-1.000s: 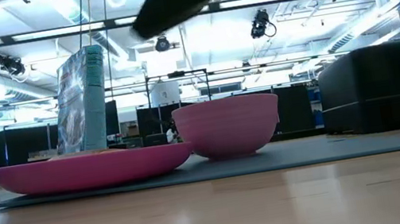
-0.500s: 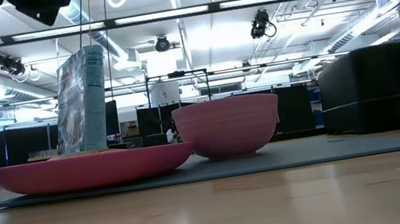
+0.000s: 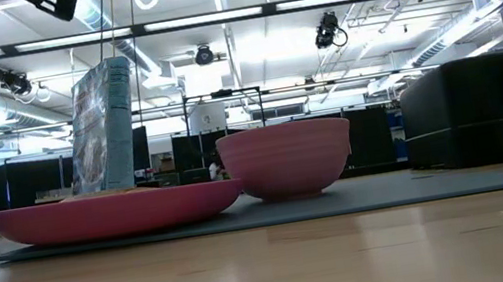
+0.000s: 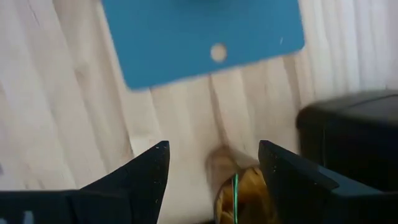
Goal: Arrange a breakfast setting
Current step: Put the blue spoon on the blue tablemat to the right of the pink bowl
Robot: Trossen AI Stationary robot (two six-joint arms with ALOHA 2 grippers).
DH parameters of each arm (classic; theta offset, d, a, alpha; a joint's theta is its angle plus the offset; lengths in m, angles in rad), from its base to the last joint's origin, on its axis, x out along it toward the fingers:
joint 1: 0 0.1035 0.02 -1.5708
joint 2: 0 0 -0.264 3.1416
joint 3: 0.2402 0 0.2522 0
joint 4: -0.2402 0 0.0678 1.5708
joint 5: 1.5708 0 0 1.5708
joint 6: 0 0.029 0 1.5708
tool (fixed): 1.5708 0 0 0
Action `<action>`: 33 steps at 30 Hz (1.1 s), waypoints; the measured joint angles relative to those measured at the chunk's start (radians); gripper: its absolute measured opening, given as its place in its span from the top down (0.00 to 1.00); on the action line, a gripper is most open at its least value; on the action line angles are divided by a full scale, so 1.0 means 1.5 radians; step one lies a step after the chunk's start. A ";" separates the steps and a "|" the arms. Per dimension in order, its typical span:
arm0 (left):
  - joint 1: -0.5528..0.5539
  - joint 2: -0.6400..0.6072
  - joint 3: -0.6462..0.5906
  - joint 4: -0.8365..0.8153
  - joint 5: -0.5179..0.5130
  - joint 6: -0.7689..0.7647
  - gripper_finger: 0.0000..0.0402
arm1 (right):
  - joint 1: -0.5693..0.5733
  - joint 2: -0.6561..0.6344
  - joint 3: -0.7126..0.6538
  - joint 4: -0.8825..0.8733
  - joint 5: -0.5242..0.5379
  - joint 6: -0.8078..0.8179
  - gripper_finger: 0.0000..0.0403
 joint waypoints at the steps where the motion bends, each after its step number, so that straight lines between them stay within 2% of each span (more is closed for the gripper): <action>1: 0.000 0.000 0.000 0.000 0.000 -0.002 0.73 | 0.006 0.001 -0.013 0.002 -0.013 0.000 0.38; 4: 0.000 0.000 0.000 0.000 0.000 -0.002 0.73 | 0.025 0.002 -0.044 -0.005 -0.058 0.034 0.40; 7: 0.000 0.000 0.000 0.000 0.000 0.000 0.73 | 0.044 0.002 -0.061 -0.058 -0.091 0.118 0.41; 9: 0.000 0.000 0.000 0.001 0.000 0.003 0.73 | 0.060 -0.009 -0.080 -0.049 -0.108 0.165 0.41; 15: 0.000 0.000 0.000 0.010 0.000 0.003 0.73 | 0.074 -0.069 -0.159 -0.051 -0.156 0.259 0.35; 20: 0.000 0.000 0.000 0.011 0.000 0.005 0.73 | 0.052 -0.141 -0.216 -0.053 -0.171 0.263 0.25; 25: 0.001 0.000 0.000 0.011 0.000 0.006 0.73 | 0.027 -0.200 -0.260 -0.054 -0.168 0.223 0.17; 33: 0.001 0.000 0.000 0.011 0.000 0.012 0.73 | -0.007 -0.220 -0.323 -0.053 -0.232 0.176 0.16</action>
